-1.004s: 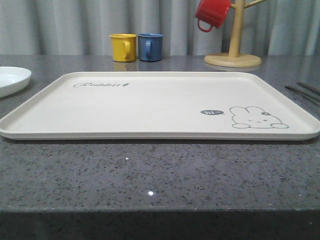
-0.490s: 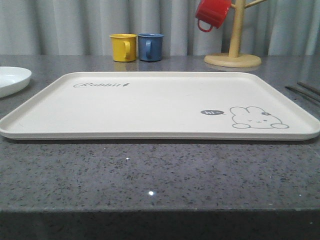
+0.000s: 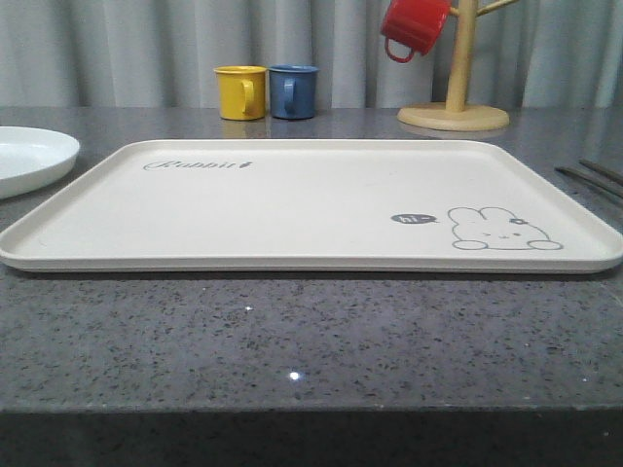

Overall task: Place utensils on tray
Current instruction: 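Grasp the rim of the white plate with the left gripper, then lift the plate and set it on the tray's end nearest the left arm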

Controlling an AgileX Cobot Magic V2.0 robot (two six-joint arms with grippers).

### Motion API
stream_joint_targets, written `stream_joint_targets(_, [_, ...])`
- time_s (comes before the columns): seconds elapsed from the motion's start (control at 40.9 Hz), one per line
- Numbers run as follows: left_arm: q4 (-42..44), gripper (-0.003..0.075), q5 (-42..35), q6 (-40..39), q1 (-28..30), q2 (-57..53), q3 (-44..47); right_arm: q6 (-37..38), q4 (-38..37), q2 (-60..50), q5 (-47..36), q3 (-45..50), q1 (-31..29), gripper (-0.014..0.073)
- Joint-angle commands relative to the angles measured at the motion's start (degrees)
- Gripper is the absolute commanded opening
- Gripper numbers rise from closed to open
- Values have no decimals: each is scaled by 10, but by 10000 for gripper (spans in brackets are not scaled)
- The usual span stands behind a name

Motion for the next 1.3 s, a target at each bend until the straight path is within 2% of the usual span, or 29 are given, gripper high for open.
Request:
stream_joint_targets(0.0, [-37,-18,6,12,-9,-49,-39,-4,-6,4,-32,-20,-4,489])
stream_joint_targets(0.147, [-88,-18,56,49,-38,-62,-71,-4,-6,4,-32,-20,-4,489])
stream_joint_targets(0.367, [-109,-18,108,87,-138,-60,-82,-4,-6,4,-32,-20,-4,489])
stream_joint_targets(0.587, [-45,-18,119,91,-260,-42,-82,-4,-6,4,-32,-20,-4,489])
stream_joint_targets(0.71, [-23,-18,103,91,-305,-28,-82,-4,-6,4,-32,-20,-4,489])
stream_joint_targets(0.857, [-22,-18,88,91,-330,-5,-82,-4,-6,4,-32,-20,-4,489])
stream_joint_targets(1.053, [-13,-13,85,90,-333,12,-82,-4,-6,4,-32,-20,-4,489])
stream_joint_targets(1.102, [-11,20,81,90,-333,12,-82,-4,-6,4,-32,-20,-4,489])
stream_joint_targets(1.273, [-11,277,83,88,-333,12,-82,-4,-6,4,-32,-20,-4,489])
